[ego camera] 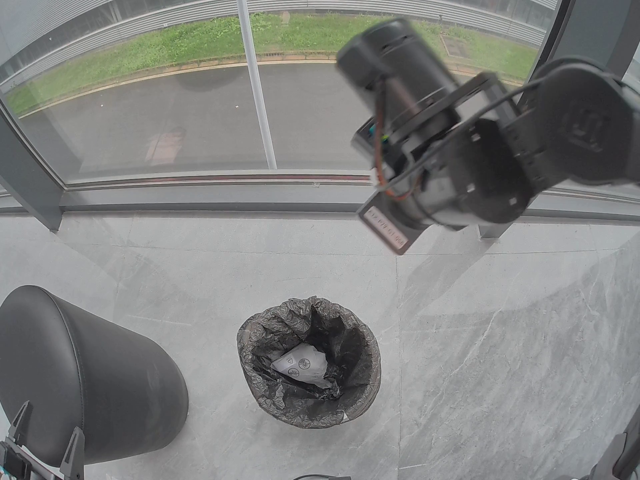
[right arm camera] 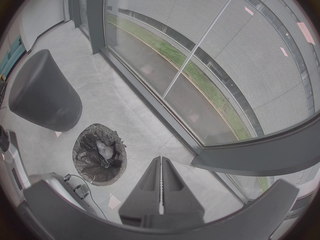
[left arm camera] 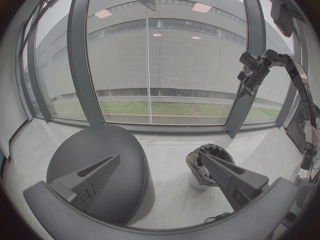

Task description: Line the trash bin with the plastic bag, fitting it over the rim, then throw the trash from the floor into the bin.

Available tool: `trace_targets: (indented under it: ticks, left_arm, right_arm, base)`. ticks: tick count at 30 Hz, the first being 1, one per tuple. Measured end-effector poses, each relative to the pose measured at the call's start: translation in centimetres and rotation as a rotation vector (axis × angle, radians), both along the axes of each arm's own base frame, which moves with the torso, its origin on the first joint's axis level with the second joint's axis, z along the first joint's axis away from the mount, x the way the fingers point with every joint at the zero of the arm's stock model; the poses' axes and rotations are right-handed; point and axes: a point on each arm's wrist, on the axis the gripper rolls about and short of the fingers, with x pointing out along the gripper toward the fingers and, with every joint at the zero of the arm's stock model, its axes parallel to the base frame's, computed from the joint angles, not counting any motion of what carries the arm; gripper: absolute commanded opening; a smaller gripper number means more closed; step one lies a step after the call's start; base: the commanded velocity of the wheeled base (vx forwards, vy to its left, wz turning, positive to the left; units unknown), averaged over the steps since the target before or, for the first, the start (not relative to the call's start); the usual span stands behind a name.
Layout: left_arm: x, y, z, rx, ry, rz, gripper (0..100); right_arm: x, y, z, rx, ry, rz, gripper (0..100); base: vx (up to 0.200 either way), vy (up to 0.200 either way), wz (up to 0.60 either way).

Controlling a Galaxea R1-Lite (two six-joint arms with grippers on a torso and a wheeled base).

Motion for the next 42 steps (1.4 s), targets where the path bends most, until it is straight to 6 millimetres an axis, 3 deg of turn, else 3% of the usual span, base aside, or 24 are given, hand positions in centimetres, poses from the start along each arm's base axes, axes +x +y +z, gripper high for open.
trace_targets:
  ticks: [3,11,22,32,37,42]
  left_arm:
    - [0.0,0.0,0.0,0.000,0.000,0.000,100]
    - [0.0,0.0,0.0,0.000,0.000,0.000,100]
    - [0.0,0.0,0.0,0.000,0.000,0.000,100]
    - [0.0,0.0,0.0,0.000,0.000,0.000,100]
    - [0.0,0.0,0.0,0.000,0.000,0.000,100]
    - [0.0,0.0,0.0,0.000,0.000,0.000,100]
  right_arm:
    - [-1.5,-1.9,1.8,-0.002,-0.005,-0.005,0]
    - [-6.9,-9.7,5.8,-0.083,0.055,-0.034,0]
    - [-12.7,-21.0,7.9,-0.159,0.157,-0.254,0]
    - [-18.8,-26.8,9.3,-0.011,0.052,-0.449,0]
    - [-23.8,-29.0,9.4,0.101,-0.027,-0.485,0]
    - [-30.1,-30.5,8.8,0.230,-0.173,-0.507,0]
  base:
    - [0.000,0.000,0.00]
    - [0.000,0.000,0.00]
    - [0.000,0.000,0.00]
    - [0.000,0.000,0.00]
    - [0.000,0.000,0.00]
    - [0.000,0.000,0.00]
